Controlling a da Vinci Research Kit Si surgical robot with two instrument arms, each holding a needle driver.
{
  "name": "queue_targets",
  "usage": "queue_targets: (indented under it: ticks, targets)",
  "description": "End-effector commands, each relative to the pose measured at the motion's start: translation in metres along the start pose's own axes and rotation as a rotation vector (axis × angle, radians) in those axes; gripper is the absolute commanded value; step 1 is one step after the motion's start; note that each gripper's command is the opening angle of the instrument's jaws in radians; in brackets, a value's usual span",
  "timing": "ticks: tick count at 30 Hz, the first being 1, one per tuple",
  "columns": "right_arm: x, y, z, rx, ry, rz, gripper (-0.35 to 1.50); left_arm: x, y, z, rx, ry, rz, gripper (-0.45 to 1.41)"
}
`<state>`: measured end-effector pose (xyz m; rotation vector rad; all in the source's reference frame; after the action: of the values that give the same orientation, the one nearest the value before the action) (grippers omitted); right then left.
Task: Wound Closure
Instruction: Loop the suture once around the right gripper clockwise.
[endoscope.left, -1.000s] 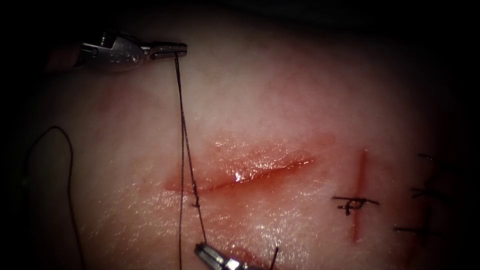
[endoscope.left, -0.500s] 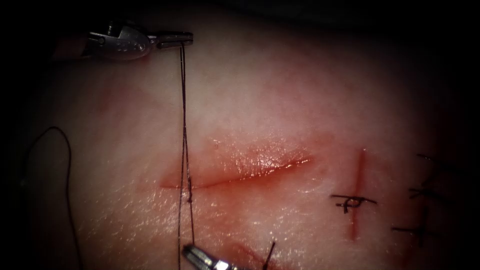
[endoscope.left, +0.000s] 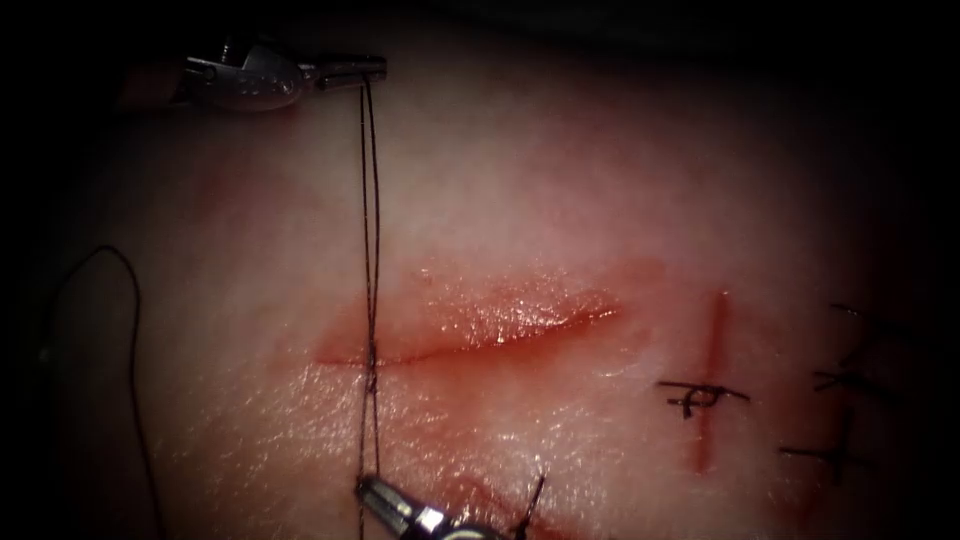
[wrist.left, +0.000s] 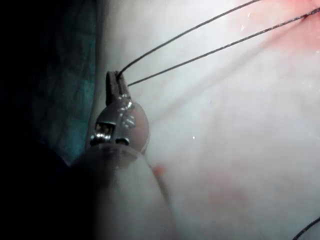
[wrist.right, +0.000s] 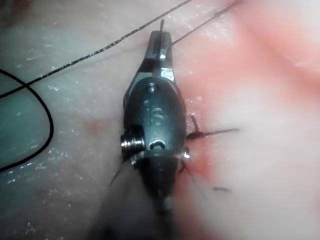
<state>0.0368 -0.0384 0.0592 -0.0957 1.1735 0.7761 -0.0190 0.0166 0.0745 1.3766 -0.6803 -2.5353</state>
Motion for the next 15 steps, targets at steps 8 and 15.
queue_targets:
  ticks: [8,15]
  targets:
    - [0.0023,0.0015,0.0007,0.035,0.116,0.035,1.16,0.0031,0.0015,-0.0027,-0.025,0.23,-0.113,-0.45]
    - [0.0046,0.0028,-0.0005,0.058,0.183,0.093,1.33,0.0079,0.0033,-0.0078,-0.09,0.499,-0.234,-0.45]
